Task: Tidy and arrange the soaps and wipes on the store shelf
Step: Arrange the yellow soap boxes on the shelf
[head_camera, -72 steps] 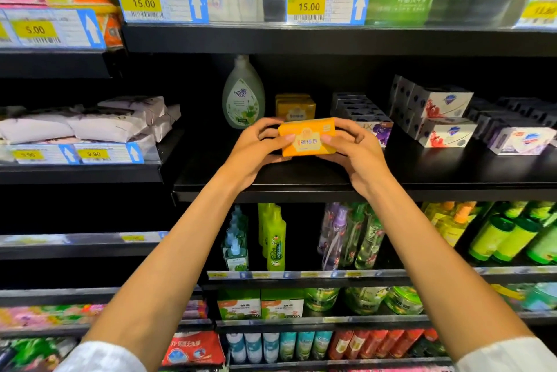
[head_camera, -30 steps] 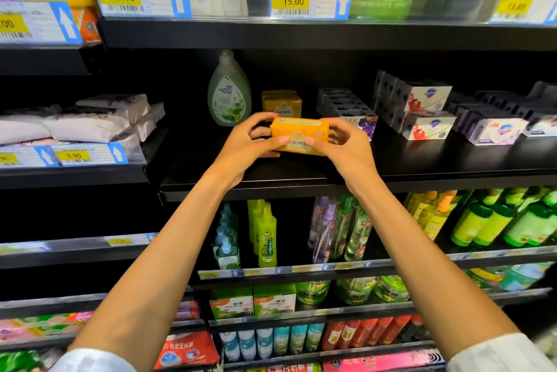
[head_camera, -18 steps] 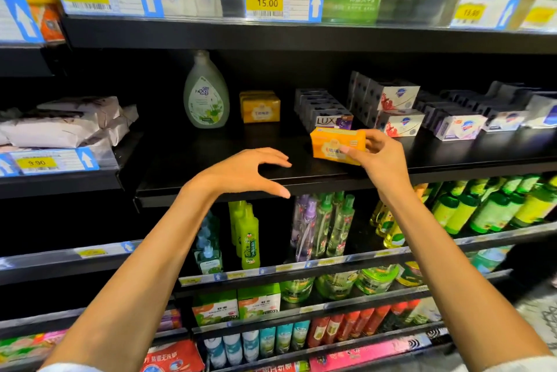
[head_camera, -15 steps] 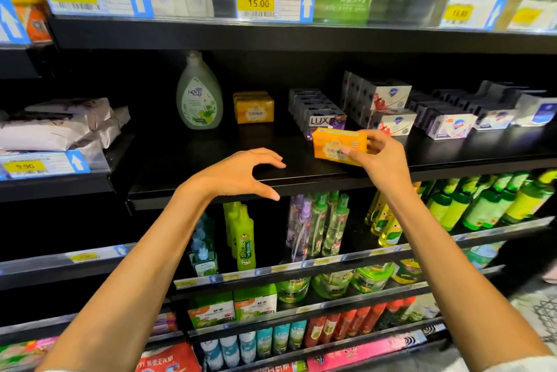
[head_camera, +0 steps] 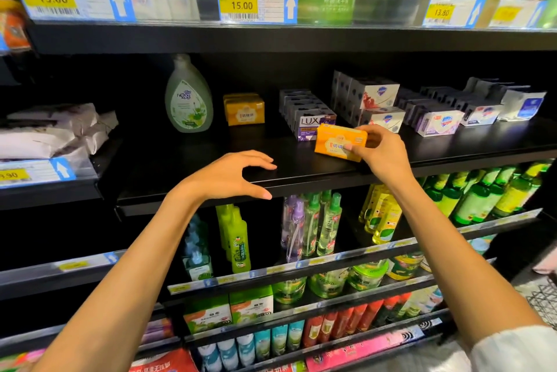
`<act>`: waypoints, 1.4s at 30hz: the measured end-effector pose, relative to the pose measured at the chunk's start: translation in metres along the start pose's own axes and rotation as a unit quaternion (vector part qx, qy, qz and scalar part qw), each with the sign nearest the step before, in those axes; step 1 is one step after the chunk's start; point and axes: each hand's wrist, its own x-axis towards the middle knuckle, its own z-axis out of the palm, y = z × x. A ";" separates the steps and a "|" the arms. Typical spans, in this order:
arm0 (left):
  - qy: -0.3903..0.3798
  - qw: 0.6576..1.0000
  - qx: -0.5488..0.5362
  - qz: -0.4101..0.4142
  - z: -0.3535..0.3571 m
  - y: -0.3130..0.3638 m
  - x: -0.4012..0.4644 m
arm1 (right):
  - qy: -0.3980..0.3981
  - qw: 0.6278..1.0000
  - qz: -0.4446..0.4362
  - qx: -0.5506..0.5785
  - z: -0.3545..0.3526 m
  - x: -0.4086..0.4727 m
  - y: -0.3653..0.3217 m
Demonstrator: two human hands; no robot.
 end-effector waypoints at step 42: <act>0.371 0.898 -0.057 -0.229 -0.039 -0.086 0.154 | -0.108 0.885 -0.391 -0.230 0.068 -0.030 -0.001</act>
